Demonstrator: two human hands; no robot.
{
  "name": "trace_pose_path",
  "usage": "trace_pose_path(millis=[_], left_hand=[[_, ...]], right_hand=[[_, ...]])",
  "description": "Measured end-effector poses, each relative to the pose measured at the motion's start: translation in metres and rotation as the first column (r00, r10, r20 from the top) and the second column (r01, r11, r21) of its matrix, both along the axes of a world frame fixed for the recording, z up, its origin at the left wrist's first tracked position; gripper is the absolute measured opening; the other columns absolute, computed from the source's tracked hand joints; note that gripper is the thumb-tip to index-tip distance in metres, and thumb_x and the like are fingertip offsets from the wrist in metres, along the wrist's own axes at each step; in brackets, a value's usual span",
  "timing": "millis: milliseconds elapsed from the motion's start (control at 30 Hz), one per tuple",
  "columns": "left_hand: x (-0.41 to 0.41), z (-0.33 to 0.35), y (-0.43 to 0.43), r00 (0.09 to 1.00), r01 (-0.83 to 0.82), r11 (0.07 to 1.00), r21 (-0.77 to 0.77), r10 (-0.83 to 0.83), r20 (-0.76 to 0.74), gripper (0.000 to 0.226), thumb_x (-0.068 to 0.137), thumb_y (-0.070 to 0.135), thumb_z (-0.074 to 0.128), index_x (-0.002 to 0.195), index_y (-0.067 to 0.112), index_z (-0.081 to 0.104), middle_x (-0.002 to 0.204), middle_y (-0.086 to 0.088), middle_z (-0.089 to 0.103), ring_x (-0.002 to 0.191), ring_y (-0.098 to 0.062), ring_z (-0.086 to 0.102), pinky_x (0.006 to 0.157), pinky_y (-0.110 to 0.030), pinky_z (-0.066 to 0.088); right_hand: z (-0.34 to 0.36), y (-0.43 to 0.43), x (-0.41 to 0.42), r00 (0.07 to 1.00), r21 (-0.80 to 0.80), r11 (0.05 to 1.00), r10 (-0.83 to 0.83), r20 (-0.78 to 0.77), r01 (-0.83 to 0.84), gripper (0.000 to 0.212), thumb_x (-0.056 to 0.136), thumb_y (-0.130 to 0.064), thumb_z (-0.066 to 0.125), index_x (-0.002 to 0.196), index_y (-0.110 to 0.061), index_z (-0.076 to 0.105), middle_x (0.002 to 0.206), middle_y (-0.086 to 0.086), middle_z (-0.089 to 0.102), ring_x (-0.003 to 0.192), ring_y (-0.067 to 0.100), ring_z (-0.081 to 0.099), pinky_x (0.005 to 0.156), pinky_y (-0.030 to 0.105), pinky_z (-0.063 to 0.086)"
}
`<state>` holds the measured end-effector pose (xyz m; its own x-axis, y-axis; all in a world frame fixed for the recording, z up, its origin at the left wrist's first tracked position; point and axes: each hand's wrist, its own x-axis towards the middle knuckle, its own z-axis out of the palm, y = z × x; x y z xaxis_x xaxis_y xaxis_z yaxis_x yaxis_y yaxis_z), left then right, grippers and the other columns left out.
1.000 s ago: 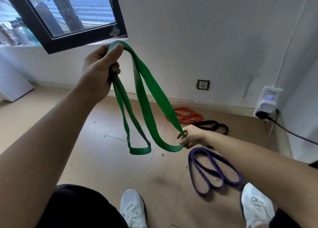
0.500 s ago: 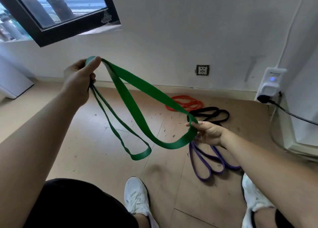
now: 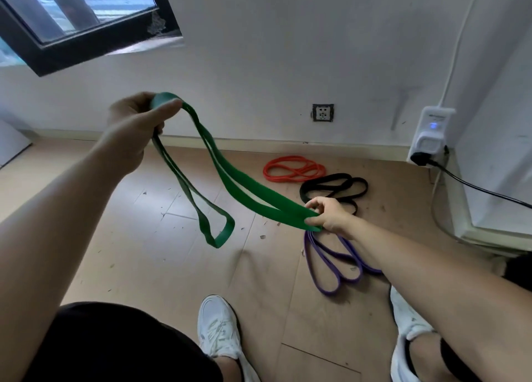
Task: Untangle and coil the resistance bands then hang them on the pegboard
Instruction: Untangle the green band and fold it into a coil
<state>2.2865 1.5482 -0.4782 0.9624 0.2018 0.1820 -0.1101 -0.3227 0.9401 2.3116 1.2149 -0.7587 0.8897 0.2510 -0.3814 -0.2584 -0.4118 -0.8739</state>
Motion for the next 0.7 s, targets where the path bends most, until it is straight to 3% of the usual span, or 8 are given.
trace_pose_path(millis=[100, 233, 400, 500, 600, 700], left_hand=[[-0.002, 0.003, -0.009, 0.999, 0.037, 0.999, 0.021, -0.037, -0.008, 0.033, 0.07, 0.036, 0.084, 0.094, 0.019, 0.071, 0.078, 0.002, 0.058, 0.063, -0.007, 0.051, 0.067, -0.024, 0.046], [-0.003, 0.006, -0.014, 0.998, 0.065, 0.998, 0.022, -0.065, -0.002, 0.035, 0.069, 0.036, 0.084, 0.095, 0.017, 0.07, 0.076, 0.002, 0.056, 0.062, -0.008, 0.049, 0.066, -0.023, 0.045], [-0.006, 0.008, -0.021, 0.992, 0.121, 0.991, 0.064, -0.12, -0.026, 0.036, 0.071, 0.034, 0.084, 0.097, 0.014, 0.071, 0.07, 0.005, 0.056, 0.063, -0.008, 0.049, 0.065, -0.023, 0.045], [-0.01, 0.009, -0.027, 0.991, 0.128, 0.988, 0.083, -0.125, -0.042, 0.037, 0.069, 0.033, 0.084, 0.096, 0.012, 0.07, 0.071, 0.004, 0.056, 0.064, -0.01, 0.049, 0.066, -0.025, 0.044], [-0.013, 0.011, -0.036, 0.988, 0.144, 0.982, 0.122, -0.136, -0.074, 0.035, 0.068, 0.03, 0.083, 0.096, 0.014, 0.07, 0.078, 0.003, 0.06, 0.069, -0.01, 0.053, 0.068, -0.024, 0.049], [-0.014, 0.015, -0.041, 0.976, 0.196, 0.968, 0.158, -0.176, -0.131, 0.031, 0.073, 0.011, 0.083, 0.101, 0.012, 0.07, 0.085, 0.0, 0.066, 0.074, -0.009, 0.063, 0.076, -0.024, 0.054]], right_hand=[[-0.002, 0.013, 0.003, 0.996, -0.107, 0.994, 0.028, 0.085, -0.019, 0.06, 0.078, -0.001, 0.079, 0.131, -0.016, 0.056, 0.085, 0.002, 0.053, 0.075, 0.015, 0.053, 0.071, 0.03, 0.049], [0.002, 0.023, 0.007, 0.992, -0.177, 0.983, 0.066, 0.11, -0.046, 0.073, 0.081, -0.007, 0.075, 0.147, -0.014, 0.044, 0.109, 0.004, 0.058, 0.099, 0.021, 0.06, 0.087, 0.033, 0.052], [0.038, 0.044, 0.016, 0.98, -0.008, 1.0, 0.011, 0.2, -0.01, 0.062, 0.082, -0.006, 0.075, 0.139, -0.011, 0.053, 0.109, 0.006, 0.06, 0.098, 0.019, 0.06, 0.09, 0.032, 0.051], [0.083, 0.056, 0.021, 0.964, 0.118, 0.993, -0.027, 0.266, -0.005, 0.048, 0.085, -0.007, 0.075, 0.13, -0.012, 0.06, 0.107, 0.006, 0.066, 0.094, 0.016, 0.064, 0.08, 0.026, 0.053], [0.136, 0.064, 0.025, 0.941, 0.163, 0.977, 0.076, 0.329, -0.136, 0.037, 0.088, -0.009, 0.074, 0.124, -0.012, 0.065, 0.108, 0.007, 0.069, 0.097, 0.015, 0.065, 0.086, 0.027, 0.054], [0.183, 0.073, 0.029, 0.901, 0.17, 0.931, 0.248, 0.355, -0.323, 0.047, 0.086, -0.01, 0.077, 0.13, -0.013, 0.062, 0.118, 0.01, 0.068, 0.108, 0.02, 0.066, 0.097, 0.033, 0.055]])
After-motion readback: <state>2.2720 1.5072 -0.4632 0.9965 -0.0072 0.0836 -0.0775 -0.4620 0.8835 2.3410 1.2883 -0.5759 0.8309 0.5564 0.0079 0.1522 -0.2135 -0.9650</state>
